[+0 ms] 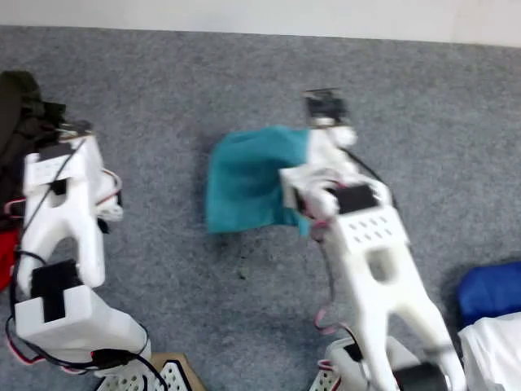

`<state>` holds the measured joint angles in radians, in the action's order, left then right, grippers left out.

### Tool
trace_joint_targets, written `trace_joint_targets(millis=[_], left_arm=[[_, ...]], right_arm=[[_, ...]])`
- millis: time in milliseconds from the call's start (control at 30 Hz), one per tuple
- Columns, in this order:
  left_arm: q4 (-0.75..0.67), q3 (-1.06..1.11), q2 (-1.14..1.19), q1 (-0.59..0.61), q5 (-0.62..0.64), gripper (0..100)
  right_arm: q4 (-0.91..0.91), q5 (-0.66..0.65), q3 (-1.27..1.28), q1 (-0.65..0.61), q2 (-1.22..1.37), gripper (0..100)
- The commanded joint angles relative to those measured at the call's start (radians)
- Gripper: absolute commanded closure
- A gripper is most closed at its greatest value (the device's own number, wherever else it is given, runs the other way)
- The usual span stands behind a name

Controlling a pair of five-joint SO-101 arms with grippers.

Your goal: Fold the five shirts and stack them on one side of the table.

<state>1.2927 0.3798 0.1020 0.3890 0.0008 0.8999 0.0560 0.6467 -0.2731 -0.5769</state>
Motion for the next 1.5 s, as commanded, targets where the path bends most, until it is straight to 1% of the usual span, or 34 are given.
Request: trace_joint_targets(millis=[0,100,167,367,467,700,800,1000,1100,1167,1300,1367,1467], left_arm=[[-0.063,0.035,-0.005,-0.047,0.005,99],[-0.161,0.101,-0.005,-0.047,0.005,99],[-0.193,0.12,-0.005,-0.048,0.005,99],[-0.201,0.13,-0.005,-0.064,0.003,99],[-0.201,0.13,-0.005,-0.064,0.003,99],[-0.201,0.136,-0.005,-0.064,0.003,99],[-0.201,0.137,-0.005,-0.064,0.003,99],[-0.201,0.139,-0.005,-0.064,0.003,99],[-0.201,0.139,-0.005,-0.064,0.003,99],[-0.201,0.139,-0.005,-0.064,0.003,99],[-0.201,0.139,-0.005,-0.07,0.003,99],[-0.201,0.139,-0.005,-0.074,0.003,99],[-0.201,0.139,-0.005,-0.074,0.003,99]], right_arm=[[0.004,-0.057,0.058,0.125,-0.22,99.2],[0.042,-0.077,0.117,0.231,-0.358,99.2],[0.088,-0.098,0.134,0.3,-0.44,99.2],[0.263,-0.141,0.131,0.499,-0.575,99.2],[0.305,-0.17,0.134,0.618,-0.598,99.2],[0.308,-0.226,0.13,0.875,-0.599,99.2],[0.302,-0.229,0.128,0.955,-0.598,99.2],[0.306,-0.229,0.077,1.061,-0.593,99.2],[0.3,-0.229,0.05,1.176,-0.593,99.2],[0.265,-0.233,0.047,1.25,-0.593,99.2],[0.206,-0.298,0.05,1.349,-0.591,99.2],[0.2,-0.322,0.051,1.4,-0.591,99.2],[0.2,-0.397,0.074,1.472,-0.591,99.2]])
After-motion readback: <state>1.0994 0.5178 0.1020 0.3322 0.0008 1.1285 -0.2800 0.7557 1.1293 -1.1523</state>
